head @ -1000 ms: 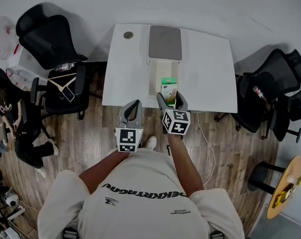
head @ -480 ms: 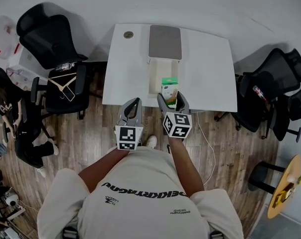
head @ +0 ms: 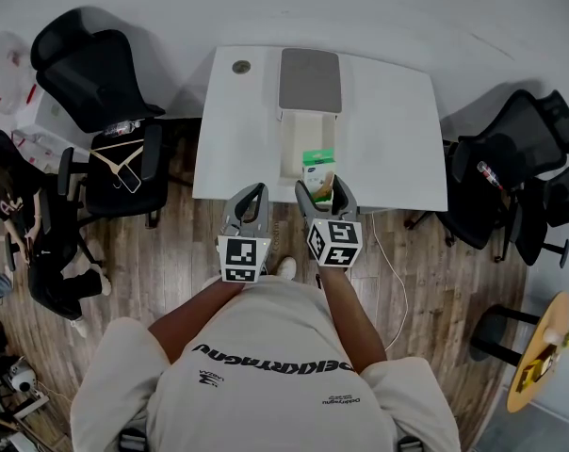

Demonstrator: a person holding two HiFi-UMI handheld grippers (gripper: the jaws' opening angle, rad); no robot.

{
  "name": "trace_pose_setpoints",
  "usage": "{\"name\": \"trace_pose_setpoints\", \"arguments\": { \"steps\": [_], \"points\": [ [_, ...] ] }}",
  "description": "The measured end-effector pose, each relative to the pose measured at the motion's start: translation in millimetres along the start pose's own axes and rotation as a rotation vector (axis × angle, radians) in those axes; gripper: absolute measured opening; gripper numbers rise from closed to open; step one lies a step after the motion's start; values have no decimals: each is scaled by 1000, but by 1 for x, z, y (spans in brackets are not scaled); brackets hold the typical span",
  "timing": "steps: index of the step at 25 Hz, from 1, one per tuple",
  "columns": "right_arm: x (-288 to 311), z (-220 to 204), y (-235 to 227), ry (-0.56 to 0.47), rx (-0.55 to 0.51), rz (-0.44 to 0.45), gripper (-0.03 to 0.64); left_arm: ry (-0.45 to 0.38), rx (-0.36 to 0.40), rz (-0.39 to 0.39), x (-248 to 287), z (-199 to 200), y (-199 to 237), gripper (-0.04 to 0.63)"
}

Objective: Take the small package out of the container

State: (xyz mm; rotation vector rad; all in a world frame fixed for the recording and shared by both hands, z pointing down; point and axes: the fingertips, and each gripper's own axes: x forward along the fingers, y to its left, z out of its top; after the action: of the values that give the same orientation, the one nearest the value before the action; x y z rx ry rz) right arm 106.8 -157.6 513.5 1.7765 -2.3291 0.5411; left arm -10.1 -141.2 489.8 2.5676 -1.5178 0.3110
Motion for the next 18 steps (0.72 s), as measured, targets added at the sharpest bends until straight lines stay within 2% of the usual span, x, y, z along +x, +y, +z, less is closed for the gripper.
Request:
{"name": "trace_pose_setpoints", "arguments": {
  "steps": [18],
  "points": [
    [-15, 9, 0, -29, -8, -9, 347, -4, -10, -7, 3, 2, -5, -3]
  ]
}}
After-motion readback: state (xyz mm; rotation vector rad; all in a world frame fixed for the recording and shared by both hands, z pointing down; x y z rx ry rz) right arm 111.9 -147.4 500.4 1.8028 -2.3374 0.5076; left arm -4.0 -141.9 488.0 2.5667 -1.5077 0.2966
